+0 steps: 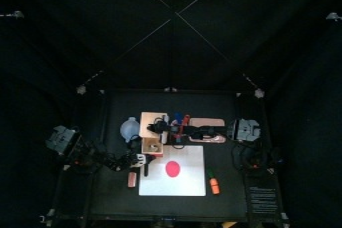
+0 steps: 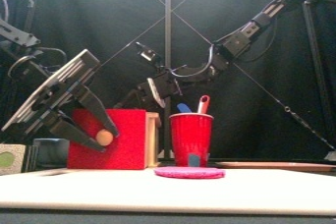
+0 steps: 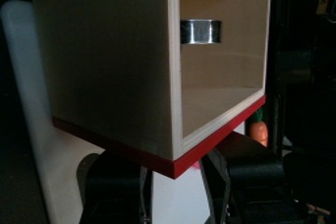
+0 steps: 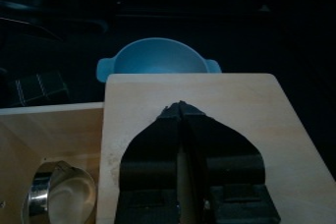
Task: Get the cutter from the drawer then cut the dough then place the extra dough in the bowl
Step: Place the cutter on the board
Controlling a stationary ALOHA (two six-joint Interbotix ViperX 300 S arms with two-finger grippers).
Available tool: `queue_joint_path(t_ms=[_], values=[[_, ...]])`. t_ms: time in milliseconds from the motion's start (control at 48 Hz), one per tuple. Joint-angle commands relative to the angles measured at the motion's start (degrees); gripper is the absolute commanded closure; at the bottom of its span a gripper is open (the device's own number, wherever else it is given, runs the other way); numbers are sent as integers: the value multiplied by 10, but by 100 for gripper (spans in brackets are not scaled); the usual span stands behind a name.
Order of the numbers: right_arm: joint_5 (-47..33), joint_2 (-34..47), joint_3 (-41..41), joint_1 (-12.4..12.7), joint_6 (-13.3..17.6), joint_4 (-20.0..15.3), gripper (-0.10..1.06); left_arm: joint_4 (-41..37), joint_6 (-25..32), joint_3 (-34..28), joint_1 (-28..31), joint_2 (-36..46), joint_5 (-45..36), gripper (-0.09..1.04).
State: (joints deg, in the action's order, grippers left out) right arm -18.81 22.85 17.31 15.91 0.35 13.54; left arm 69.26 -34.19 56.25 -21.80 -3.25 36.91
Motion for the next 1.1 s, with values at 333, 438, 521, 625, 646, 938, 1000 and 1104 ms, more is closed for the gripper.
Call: queue_joint_path(t_ms=[333, 438, 521, 625, 646, 938, 1000, 1104], values=[[16, -5, -4, -4, 0, 0, 94, -5, 37, 11, -5, 48, 12, 3], [19, -6, -6, -4, 0, -1, 94, -4, 37, 36, -33, 97, -12, 3], [23, -7, -8, -4, 0, 0, 94, -6, 38, 56, -62, 147, -16, 3], [30, -12, -12, -11, 0, -1, 94, -34, 50, 93, -76, 229, 10, 4], [33, -15, -13, -13, 0, -1, 94, -42, 54, 103, -76, 244, 24, 4], [147, -98, -37, -64, 1, -51, 93, -244, 316, 175, 27, 317, 238, 4], [175, -109, -41, -76, 0, -53, 90, -287, 376, 173, 68, 318, 237, 4], [211, -111, -49, -91, 1, -54, 73, -325, 438, 170, 119, 323, 237, 4]])
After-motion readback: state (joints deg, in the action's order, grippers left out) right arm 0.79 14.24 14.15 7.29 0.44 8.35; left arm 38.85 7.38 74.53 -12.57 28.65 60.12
